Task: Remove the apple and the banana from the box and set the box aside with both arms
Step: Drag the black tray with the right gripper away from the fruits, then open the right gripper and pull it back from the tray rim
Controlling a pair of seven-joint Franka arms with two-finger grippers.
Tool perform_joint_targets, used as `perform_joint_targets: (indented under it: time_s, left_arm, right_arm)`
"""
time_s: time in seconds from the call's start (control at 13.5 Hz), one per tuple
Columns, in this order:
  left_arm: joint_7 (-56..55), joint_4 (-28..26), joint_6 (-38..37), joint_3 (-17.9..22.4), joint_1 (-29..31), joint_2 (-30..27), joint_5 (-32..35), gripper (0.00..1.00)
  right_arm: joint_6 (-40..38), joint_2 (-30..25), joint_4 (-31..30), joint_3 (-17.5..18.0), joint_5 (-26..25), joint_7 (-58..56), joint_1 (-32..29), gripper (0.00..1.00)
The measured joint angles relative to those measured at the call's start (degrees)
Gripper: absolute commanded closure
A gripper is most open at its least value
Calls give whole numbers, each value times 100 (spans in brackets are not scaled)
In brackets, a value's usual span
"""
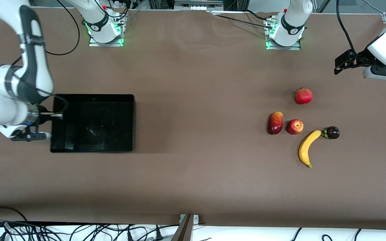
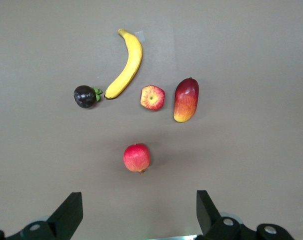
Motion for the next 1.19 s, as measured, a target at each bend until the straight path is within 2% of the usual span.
perform_joint_targets:
  time_s: [0.37, 0.44, 0.52, 0.74, 0.89, 1.04, 1.19]
  left_arm:
    - [-1, -23, 0, 35, 1, 1, -49, 0]
    - [-1, -22, 0, 35, 1, 1, -81, 0]
    - [-3, -19, 4, 34, 1, 1, -91, 0]
    - [-7, 26, 7, 36, 1, -3, -91, 0]
    - [-11, 80, 11, 42, 3, 4, -91, 0]
    - [-18, 206, 17, 58, 9, 42, -91, 0]
    - [-18, 316, 18, 92, 29, 87, -91, 0]
  right_arm:
    - [1280, -305, -1527, 10, 72, -263, -89, 100]
    - [1458, -390, -1786, 10, 77, -263, -87, 46]
    - [1576, -465, -1977, 8, 87, -263, -88, 0]
    - [1517, -642, -2095, 8, 92, -263, -86, 0]
    - [1067, -766, -1827, 7, 64, -264, -82, 0]
    - [263, -851, -1174, 1, -139, -235, -79, 0]
    - [-730, -916, -238, 5, -451, -87, -39, 0]
